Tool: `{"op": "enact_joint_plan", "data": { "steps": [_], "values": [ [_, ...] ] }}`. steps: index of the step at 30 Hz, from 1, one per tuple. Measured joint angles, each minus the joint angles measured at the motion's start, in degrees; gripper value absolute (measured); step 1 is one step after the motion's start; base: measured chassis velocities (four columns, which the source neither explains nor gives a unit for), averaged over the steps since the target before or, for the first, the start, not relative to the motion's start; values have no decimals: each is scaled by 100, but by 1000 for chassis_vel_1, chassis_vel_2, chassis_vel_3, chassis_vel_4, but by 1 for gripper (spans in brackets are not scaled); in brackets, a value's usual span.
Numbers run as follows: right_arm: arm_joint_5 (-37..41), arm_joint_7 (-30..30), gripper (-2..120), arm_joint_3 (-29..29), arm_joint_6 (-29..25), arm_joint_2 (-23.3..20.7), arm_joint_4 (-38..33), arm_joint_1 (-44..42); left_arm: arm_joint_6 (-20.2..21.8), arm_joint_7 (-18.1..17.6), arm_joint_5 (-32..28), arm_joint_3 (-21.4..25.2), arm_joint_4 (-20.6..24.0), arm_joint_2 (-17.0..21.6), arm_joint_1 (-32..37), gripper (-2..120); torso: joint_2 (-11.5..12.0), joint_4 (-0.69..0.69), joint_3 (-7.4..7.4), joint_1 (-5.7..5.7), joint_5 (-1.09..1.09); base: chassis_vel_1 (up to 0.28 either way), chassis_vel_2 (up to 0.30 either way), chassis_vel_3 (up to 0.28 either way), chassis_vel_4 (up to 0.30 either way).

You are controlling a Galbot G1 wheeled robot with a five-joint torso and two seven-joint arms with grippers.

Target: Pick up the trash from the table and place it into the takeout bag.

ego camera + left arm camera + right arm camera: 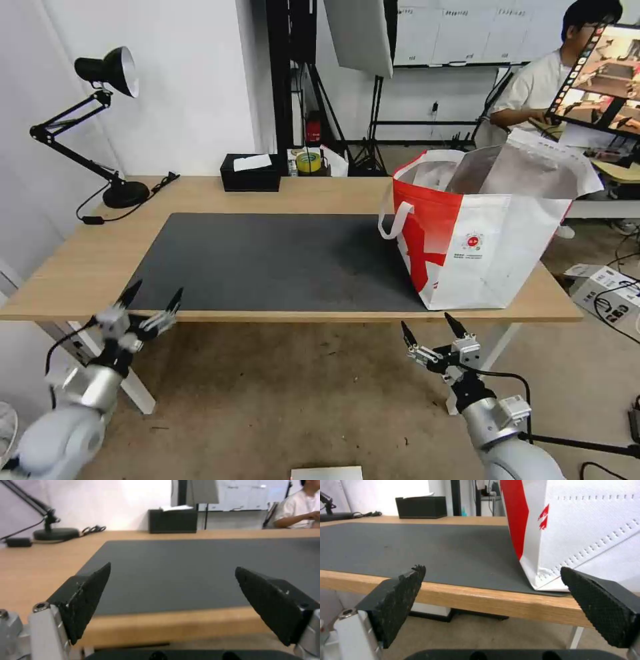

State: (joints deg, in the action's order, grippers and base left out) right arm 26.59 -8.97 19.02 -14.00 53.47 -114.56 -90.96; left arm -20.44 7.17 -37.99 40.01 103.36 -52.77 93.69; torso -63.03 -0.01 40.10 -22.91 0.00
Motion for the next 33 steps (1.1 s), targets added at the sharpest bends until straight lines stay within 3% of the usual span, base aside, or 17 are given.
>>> {"op": "enact_joint_plan", "data": {
  "steps": [10,33],
  "values": [
    [0,0,100,0,0,0,-1,0,-132,33,200,179,157,-447,545,100,0,0,0,0,0,0,0,0,0],
    [0,0,100,0,0,0,0,0,-133,48,216,163,172,-445,549,100,1,1,1,0,0,0,0,0,0]
  ]
}}
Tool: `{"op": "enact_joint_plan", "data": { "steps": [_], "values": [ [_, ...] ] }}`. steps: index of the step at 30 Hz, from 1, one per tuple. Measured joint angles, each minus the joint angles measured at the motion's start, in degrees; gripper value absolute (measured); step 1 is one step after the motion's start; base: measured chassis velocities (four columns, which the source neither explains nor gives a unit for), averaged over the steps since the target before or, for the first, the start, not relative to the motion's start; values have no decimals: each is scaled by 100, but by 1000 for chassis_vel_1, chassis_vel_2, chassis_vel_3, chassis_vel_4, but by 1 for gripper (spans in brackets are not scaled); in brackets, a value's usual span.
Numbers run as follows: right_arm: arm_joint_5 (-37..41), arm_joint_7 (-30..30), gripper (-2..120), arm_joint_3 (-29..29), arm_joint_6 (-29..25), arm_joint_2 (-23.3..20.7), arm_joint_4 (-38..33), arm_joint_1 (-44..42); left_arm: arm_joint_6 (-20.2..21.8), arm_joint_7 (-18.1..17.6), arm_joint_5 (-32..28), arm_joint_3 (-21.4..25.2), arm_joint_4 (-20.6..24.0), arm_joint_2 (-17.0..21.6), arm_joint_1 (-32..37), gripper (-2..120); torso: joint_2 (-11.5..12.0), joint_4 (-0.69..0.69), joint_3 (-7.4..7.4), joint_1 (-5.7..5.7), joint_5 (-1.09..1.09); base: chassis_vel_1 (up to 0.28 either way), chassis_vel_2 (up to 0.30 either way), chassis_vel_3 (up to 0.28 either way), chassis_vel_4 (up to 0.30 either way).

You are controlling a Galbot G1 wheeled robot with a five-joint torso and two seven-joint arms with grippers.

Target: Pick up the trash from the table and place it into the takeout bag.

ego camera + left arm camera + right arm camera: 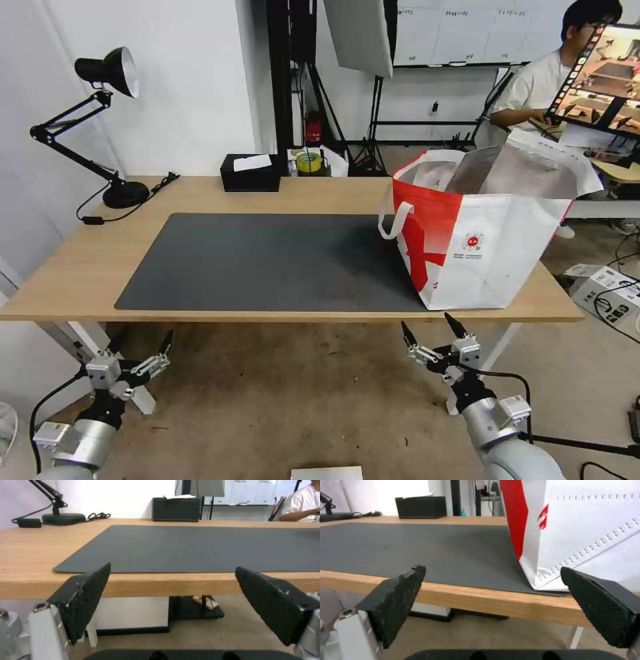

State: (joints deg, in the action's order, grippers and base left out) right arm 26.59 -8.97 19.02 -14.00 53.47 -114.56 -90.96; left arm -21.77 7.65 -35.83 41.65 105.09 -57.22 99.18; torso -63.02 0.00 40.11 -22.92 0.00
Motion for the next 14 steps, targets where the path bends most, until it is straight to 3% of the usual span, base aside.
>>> {"op": "enact_joint_plan", "data": {
  "steps": [14],
  "values": [
    [0,0,100,0,0,0,0,0,4,3,-7,-7,-2,5,-7,100,0,0,0,0,0,0,0,0,0]
  ]
}}
